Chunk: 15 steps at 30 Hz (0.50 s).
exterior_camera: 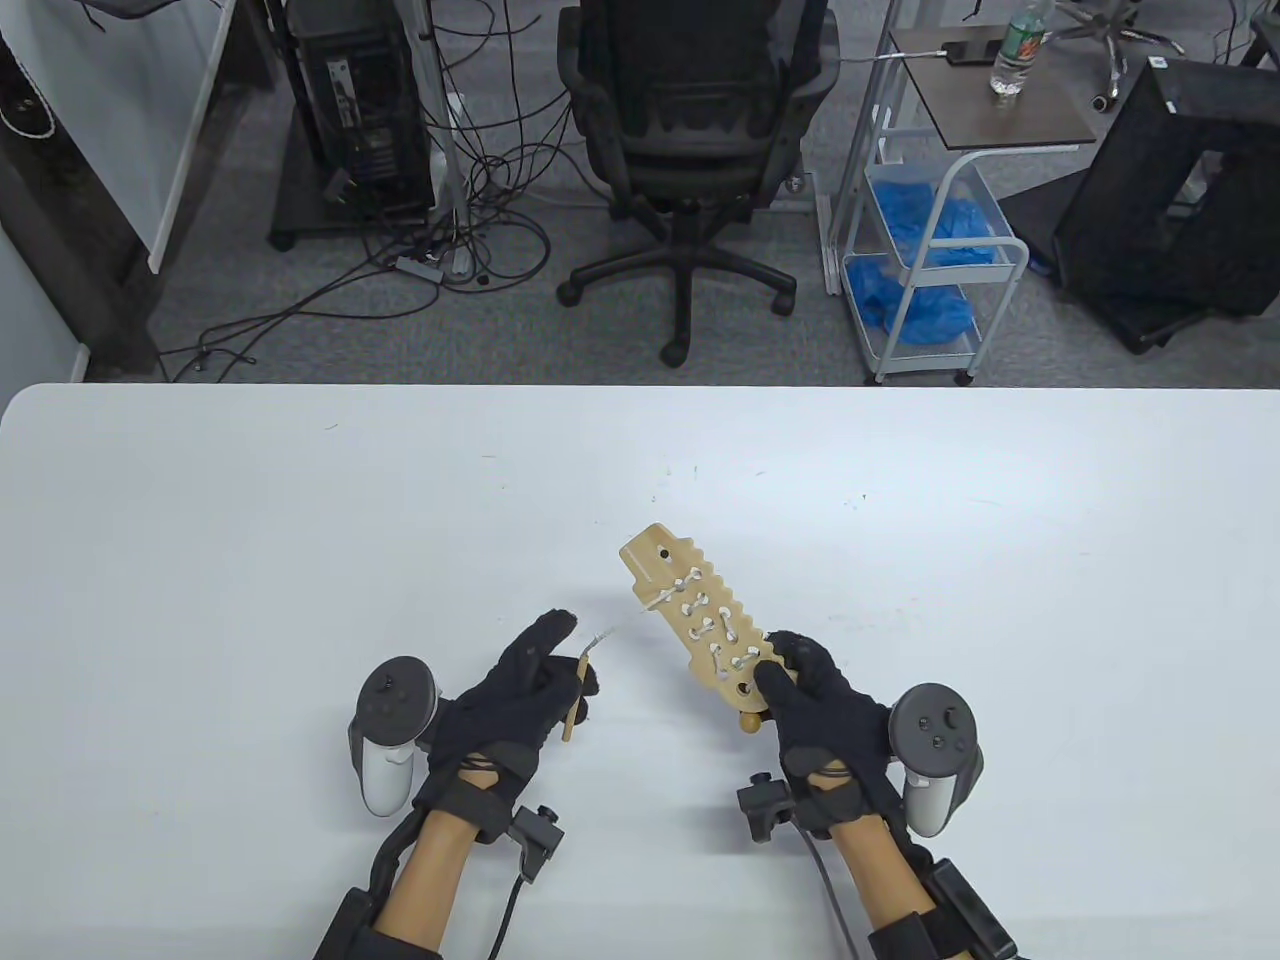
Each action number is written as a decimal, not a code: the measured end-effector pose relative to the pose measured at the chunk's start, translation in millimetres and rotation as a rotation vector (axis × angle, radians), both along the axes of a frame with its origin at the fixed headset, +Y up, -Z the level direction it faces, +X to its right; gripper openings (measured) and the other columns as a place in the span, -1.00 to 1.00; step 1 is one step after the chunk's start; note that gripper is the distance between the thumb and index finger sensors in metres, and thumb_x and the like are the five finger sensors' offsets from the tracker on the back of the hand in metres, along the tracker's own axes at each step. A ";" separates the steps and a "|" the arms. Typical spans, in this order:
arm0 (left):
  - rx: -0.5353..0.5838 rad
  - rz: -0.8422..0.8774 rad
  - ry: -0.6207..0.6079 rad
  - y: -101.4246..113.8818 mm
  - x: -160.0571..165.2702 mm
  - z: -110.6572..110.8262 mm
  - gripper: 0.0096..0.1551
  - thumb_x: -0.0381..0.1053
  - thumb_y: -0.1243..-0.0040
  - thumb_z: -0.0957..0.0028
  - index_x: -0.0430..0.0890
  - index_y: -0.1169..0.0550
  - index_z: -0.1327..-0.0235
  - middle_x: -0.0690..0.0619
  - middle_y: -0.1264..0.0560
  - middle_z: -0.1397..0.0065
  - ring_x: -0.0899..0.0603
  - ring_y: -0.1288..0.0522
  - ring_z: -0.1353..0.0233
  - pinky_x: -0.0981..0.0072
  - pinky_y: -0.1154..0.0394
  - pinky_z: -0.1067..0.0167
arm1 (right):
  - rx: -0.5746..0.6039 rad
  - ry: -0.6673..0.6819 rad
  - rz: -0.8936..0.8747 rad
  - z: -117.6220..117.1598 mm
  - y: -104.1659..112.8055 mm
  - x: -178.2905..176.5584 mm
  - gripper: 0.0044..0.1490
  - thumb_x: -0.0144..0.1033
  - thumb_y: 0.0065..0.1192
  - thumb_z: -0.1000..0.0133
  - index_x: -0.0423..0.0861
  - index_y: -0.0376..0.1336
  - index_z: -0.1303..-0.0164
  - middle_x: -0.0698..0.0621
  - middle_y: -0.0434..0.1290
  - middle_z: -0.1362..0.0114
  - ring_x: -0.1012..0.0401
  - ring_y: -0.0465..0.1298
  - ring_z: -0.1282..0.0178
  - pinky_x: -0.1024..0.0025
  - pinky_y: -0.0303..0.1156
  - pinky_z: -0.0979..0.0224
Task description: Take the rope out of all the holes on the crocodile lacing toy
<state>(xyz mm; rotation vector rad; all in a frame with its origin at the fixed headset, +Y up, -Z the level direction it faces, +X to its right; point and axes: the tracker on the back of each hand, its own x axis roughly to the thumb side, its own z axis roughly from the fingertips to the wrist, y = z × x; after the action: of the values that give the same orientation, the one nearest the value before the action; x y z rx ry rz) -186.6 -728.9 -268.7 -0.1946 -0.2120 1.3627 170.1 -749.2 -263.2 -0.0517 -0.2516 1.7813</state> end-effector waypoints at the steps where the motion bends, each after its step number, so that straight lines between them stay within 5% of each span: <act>1: -0.001 -0.001 0.004 0.0 -1.0 -0.2 -0.16 -0.03 -0.31 -0.09 0.07 -0.23 -0.65 0.11 -0.60 -0.31 0.00 -0.61 -0.13 -0.25 -0.39 -0.39 | -0.008 -0.011 -0.001 -0.6 -0.8 2.7 -0.42 -0.23 0.32 0.05 -0.18 0.31 -0.15 -0.19 0.63 0.02 -0.08 0.68 0.19 -0.20 0.47 -0.13; 15: -0.019 -0.014 0.176 -3.5 -27.1 -1.8 -0.35 -0.02 -0.21 -0.14 0.32 -0.36 -0.52 0.06 -0.47 -0.43 -0.02 -0.58 -0.23 -0.27 -0.37 -0.41 | -0.095 -0.147 -0.084 -6.1 -10.6 36.4 -0.42 -0.23 0.31 0.04 -0.18 0.30 -0.15 -0.19 0.63 0.01 -0.07 0.68 0.17 -0.20 0.47 -0.14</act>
<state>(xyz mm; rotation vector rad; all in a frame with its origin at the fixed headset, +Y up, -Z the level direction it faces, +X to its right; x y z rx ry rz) -213.8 -732.4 -270.4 -0.0906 -0.0500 1.3598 206.5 -759.8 -269.3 -0.2580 -0.2663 1.7072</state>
